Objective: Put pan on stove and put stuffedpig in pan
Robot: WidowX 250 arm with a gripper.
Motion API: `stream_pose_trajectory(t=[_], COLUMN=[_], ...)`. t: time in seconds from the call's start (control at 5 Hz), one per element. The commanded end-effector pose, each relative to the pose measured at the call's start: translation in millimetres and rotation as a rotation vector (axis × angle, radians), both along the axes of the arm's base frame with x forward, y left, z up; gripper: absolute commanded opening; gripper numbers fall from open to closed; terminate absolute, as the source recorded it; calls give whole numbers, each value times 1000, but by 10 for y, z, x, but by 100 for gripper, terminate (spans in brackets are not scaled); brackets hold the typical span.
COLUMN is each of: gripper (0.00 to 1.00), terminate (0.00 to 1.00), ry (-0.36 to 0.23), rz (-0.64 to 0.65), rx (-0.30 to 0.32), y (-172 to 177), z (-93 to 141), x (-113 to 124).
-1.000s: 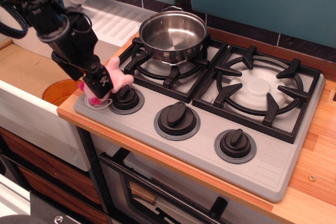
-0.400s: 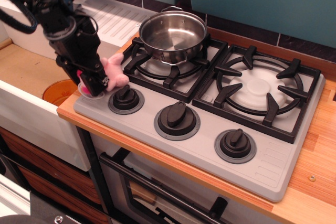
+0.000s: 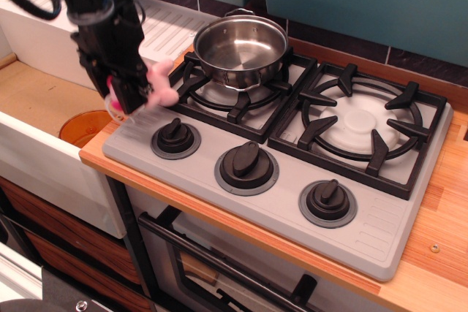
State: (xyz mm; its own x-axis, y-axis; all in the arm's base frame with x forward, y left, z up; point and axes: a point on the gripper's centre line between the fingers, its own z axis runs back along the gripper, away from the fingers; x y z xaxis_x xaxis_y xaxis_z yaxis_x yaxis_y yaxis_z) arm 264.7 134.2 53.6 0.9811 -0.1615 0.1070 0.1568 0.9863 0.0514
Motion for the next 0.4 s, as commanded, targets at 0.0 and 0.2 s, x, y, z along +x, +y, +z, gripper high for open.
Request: stream_pose_trajectory(t=[0.0, 0.2], gripper=[0, 0], terminate=[0, 0], ry=[13, 28], rz=[-9, -15], rx=[88, 96], y=[-11, -83], z=[723, 853], x=[347, 452])
